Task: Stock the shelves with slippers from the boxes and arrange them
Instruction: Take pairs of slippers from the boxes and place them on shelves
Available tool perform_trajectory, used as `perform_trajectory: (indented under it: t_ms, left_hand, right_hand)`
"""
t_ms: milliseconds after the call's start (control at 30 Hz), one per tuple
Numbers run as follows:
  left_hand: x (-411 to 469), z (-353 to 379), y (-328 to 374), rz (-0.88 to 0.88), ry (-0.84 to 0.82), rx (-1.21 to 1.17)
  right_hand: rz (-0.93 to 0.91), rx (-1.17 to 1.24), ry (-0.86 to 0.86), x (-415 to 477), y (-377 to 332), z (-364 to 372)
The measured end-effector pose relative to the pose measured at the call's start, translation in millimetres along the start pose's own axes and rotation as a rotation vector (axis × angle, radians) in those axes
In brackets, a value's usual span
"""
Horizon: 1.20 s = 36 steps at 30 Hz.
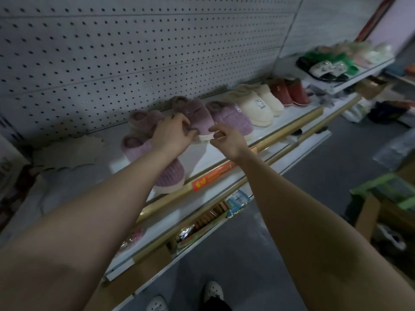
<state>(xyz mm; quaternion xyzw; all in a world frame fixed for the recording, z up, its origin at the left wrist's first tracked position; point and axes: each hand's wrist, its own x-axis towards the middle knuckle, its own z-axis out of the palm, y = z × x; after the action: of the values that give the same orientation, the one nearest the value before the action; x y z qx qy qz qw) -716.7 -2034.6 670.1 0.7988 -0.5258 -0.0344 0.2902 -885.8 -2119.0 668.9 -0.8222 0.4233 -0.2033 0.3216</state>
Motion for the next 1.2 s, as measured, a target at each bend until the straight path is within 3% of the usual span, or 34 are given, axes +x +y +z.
perform_trajectory:
  t_ms: [267,700,933,1200]
  left_hand:
    - [1.7,56.2,100.8,0.213,-0.101,-0.116]
    - [-22.8,210.7,324.3,0.373,-0.416,-0.401]
    - [-55.7,286.9,435.5,0.526,-0.520,-0.417]
    - [-57.4,387.2,537.4,0.657,-0.686,-0.394]
  right_hand:
    - [0.162,0.026,0.123,-40.0,68.1,-70.1]
    - [0.419,0.004,0.315,-152.4,241.2,-230.2]
    - [0.587,-0.070,0.424,-221.0,327.9,-300.8]
    - [0.761,0.019,0.531,-258.1,424.2,-356.8]
